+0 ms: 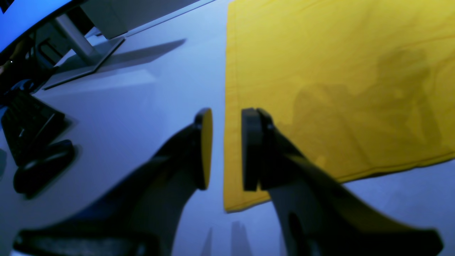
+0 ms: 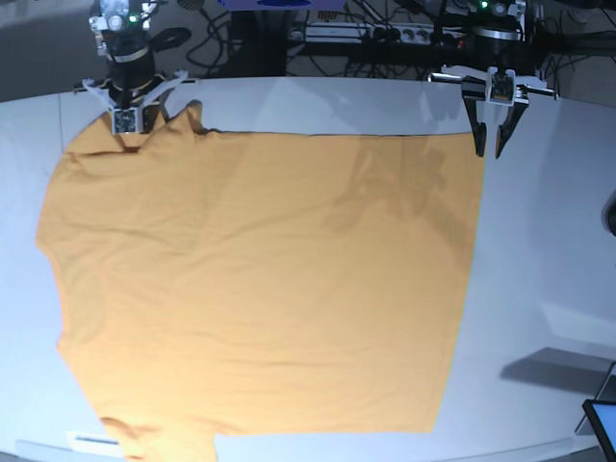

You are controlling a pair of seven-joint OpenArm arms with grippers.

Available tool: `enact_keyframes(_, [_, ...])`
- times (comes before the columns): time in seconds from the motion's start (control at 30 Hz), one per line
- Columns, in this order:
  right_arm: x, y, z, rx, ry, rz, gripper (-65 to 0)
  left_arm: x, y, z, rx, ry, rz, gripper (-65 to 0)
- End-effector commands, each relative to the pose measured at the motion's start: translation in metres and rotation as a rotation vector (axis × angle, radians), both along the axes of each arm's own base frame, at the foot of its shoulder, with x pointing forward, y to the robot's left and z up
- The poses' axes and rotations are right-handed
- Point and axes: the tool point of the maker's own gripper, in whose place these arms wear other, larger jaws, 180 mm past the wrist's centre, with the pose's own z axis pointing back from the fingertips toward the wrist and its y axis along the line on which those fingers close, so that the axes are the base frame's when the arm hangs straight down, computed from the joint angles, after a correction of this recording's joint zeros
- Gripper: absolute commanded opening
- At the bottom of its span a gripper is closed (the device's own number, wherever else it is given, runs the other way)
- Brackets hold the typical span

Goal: Fold the T-shirt properly
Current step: 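Move the right gripper toward the shirt's shoulder corner, left gripper to the hem edge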

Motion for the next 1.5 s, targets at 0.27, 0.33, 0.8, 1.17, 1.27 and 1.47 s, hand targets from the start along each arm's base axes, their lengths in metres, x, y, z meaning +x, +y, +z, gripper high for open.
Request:
enact_keyframes(0.27, [-0.018, -0.040, -0.018, -0.061, 0.067, -0.086, -65.0, -0.003, 0.001, 0.007, 0.008, -0.022, -0.005, -50.1])
enact_keyframes(0.33, [-0.019, -0.051, -0.016, -0.078, 0.067, -0.108, -65.0, -0.004, 0.001, 0.007, 0.008, -0.019, -0.004, -50.1])
enact_keyframes(0.8, [-0.045, -0.060, -0.020, -0.091, 0.116, -0.140, -65.0, -0.004, 0.001, 0.007, 0.008, -0.019, -0.005, -50.1])
enact_keyframes(1.17, [-0.061, -0.060, -0.019, -0.096, 0.144, -0.138, -65.0, -0.006, 0.001, 0.006, 0.008, -0.014, -0.005, -50.1])
enact_keyframes(1.27, [-0.063, -0.065, -0.010, -0.111, 0.133, -0.144, -65.0, -0.006, 0.001, 0.006, 0.008, -0.014, -0.005, -50.1])
enact_keyframes(1.47, [-0.067, -0.080, -0.001, -0.141, 0.146, -0.175, -65.0, -0.006, 0.001, 0.006, 0.008, -0.013, -0.004, -50.1])
